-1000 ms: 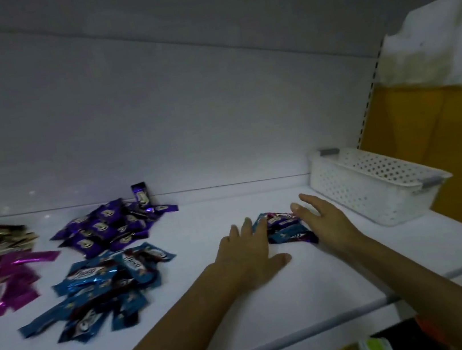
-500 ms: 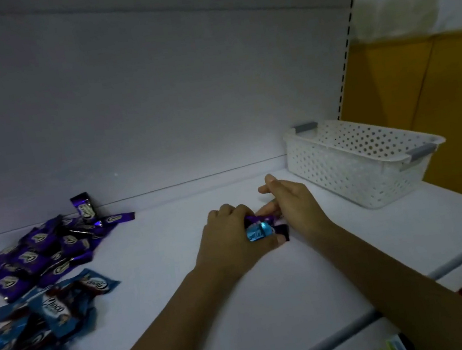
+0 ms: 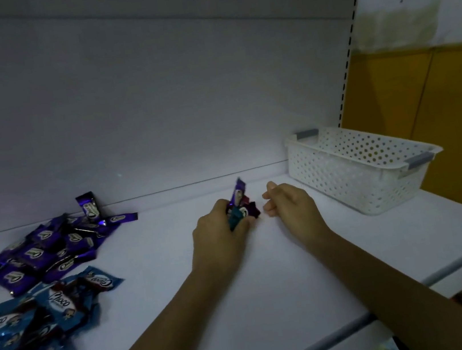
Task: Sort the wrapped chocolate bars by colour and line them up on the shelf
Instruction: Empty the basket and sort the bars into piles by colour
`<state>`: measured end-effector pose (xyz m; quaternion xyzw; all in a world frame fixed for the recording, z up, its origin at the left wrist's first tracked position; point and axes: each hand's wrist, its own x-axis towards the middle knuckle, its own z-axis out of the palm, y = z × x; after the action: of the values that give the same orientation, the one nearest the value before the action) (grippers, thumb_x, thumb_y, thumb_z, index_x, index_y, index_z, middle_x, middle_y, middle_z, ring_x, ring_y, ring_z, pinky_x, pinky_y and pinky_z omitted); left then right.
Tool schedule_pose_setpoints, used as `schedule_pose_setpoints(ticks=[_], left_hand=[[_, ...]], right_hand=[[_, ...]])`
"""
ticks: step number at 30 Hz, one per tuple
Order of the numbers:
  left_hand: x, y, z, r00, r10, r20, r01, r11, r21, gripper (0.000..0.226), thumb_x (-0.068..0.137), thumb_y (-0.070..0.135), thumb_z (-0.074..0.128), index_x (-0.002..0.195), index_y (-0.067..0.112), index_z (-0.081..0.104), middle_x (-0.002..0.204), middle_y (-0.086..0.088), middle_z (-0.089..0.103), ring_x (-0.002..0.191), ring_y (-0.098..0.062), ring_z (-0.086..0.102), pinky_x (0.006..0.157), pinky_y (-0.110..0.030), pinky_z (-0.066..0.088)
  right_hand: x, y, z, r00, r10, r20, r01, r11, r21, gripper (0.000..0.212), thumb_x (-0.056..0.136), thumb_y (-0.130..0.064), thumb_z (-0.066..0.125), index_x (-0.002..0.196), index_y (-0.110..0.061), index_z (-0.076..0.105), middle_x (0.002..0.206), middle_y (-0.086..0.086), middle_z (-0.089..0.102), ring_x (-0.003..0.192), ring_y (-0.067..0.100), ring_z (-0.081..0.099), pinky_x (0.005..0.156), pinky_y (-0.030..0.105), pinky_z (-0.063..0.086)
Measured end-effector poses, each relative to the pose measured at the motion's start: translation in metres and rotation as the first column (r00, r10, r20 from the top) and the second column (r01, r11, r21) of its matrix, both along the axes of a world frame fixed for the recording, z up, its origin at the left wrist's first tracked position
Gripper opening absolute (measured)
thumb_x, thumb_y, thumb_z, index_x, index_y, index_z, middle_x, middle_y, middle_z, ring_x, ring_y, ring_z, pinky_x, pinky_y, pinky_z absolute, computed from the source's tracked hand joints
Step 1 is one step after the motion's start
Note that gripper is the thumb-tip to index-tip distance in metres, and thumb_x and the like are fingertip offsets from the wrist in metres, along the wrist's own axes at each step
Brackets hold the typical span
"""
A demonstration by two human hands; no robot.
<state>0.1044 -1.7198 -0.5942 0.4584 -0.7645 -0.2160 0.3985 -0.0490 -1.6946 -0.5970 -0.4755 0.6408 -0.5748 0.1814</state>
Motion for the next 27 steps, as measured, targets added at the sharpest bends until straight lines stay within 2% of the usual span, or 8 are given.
schedule_pose_setpoints(ticks=[2,5,9,11,14,18,24,27], left_hand=[[0.003,0.000,0.004,0.991,0.034,-0.133,-0.021,0.995,0.099,0.022,0.087,0.036,0.067,0.098,0.023,0.053,0.081,0.011,0.056,0.072,-0.005,0.054,0.058,-0.018,0.039],[0.013,0.006,0.010,0.986,-0.010,-0.168,0.034,0.989,0.141,0.020,0.087,0.032,0.069,0.095,0.021,0.054,0.078,0.010,0.059,0.069,-0.009,0.058,0.057,-0.017,0.044],[0.057,0.023,0.025,0.991,-0.100,-0.088,0.103,0.994,0.032,0.018,0.086,0.030,0.068,0.098,0.021,0.058,0.073,0.008,0.064,0.065,-0.012,0.062,0.060,-0.024,0.048],[0.090,0.029,0.031,0.996,-0.085,-0.013,0.085,0.996,-0.019,0.016,0.086,0.030,0.068,0.096,0.023,0.057,0.069,0.007,0.064,0.061,-0.012,0.062,0.061,-0.028,0.050],[0.145,0.037,0.038,0.998,-0.021,-0.065,0.018,0.998,-0.057,0.017,0.086,0.025,0.070,0.098,0.024,0.060,0.073,0.000,0.066,0.054,-0.011,0.063,0.056,-0.027,0.051],[0.211,0.045,0.044,0.994,0.039,-0.102,-0.048,0.996,-0.080,0.025,0.084,0.026,0.072,0.096,0.042,0.057,0.080,0.011,0.069,0.066,-0.002,0.064,0.060,-0.023,0.053],[0.283,0.047,0.034,0.983,0.168,-0.078,-0.172,0.984,-0.048,0.025,0.086,0.030,0.070,0.106,0.038,0.056,0.086,0.019,0.066,0.077,0.009,0.063,0.063,-0.008,0.047],[0.301,0.037,0.027,0.970,0.207,-0.125,-0.211,0.977,-0.016,0.020,0.086,0.032,0.069,0.104,0.032,0.059,0.088,0.012,0.068,0.078,0.005,0.064,0.066,-0.016,0.052]], right_hand=[[0.003,0.003,0.005,0.997,0.002,-0.077,0.001,0.999,0.036,0.037,0.097,-0.042,0.043,0.089,-0.014,0.065,0.080,-0.002,0.066,0.082,0.017,0.063,0.073,0.023,0.045],[0.014,0.009,0.012,0.989,0.020,-0.146,-0.011,0.998,0.064,0.044,0.095,-0.046,0.045,0.091,-0.007,0.065,0.085,0.009,0.068,0.086,0.024,0.064,0.079,0.033,0.049],[0.061,0.021,0.033,0.955,0.297,-0.001,-0.297,0.955,0.014,0.033,0.089,-0.042,0.059,0.091,-0.010,0.068,0.087,0.005,0.071,0.083,0.019,0.067,0.080,0.032,0.052],[0.092,0.023,0.048,0.909,0.416,0.031,-0.415,0.910,-0.017,0.023,0.087,-0.028,0.066,0.086,-0.005,0.066,0.082,0.006,0.071,0.073,0.016,0.065,0.069,0.023,0.051],[0.142,0.021,0.065,0.846,0.530,0.057,-0.527,0.847,-0.062,0.012,0.087,-0.014,0.066,0.084,-0.003,0.064,0.074,0.008,0.064,0.065,0.015,0.055,0.054,0.015,0.043],[0.207,0.013,0.075,0.733,0.665,0.144,-0.662,0.746,-0.078,0.011,0.087,-0.014,0.067,0.093,-0.006,0.064,0.080,0.003,0.069,0.069,0.010,0.065,0.059,0.020,0.051],[0.275,0.001,0.075,0.733,0.669,0.122,-0.673,0.739,-0.008,0.015,0.089,-0.020,0.065,0.082,-0.009,0.057,0.076,0.004,0.064,0.066,0.011,0.060,0.066,0.032,0.052],[0.282,-0.012,0.076,0.757,0.629,0.177,-0.638,0.770,-0.010,0.016,0.091,-0.020,0.062,0.080,-0.010,0.056,0.074,0.005,0.067,0.056,0.008,0.060,0.056,0.027,0.048]])
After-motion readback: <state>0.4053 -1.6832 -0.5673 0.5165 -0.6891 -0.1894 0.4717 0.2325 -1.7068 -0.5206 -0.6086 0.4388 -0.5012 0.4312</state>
